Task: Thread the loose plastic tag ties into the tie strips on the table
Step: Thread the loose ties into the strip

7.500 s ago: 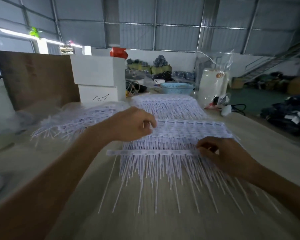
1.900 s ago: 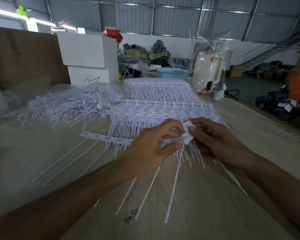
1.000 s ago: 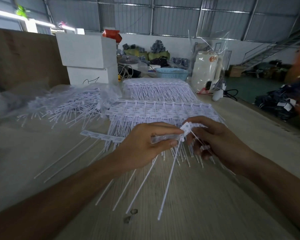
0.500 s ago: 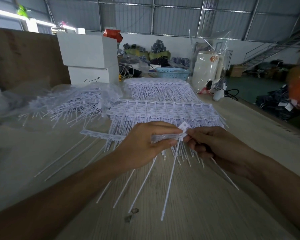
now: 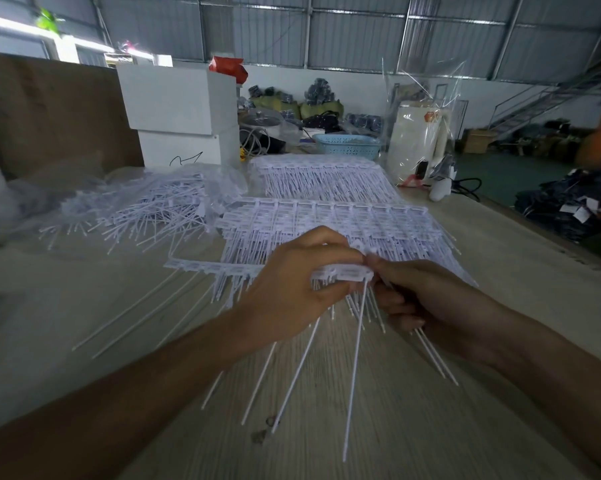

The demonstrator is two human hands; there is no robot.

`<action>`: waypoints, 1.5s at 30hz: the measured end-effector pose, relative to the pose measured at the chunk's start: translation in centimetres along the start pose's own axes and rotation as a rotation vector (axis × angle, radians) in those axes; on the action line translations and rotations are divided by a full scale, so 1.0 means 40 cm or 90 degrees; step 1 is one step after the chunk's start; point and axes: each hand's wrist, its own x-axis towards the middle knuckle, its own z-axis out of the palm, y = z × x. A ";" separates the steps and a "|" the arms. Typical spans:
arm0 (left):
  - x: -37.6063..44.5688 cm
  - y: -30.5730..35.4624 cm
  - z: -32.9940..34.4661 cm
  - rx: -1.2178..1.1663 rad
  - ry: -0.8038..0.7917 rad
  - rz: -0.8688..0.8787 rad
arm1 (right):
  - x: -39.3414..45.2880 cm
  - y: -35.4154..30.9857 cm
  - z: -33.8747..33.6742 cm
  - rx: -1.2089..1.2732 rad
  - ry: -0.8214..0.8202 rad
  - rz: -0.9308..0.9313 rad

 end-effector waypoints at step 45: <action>0.003 -0.040 0.002 0.031 -0.110 -0.021 | -0.002 0.000 0.021 -0.304 0.118 -0.241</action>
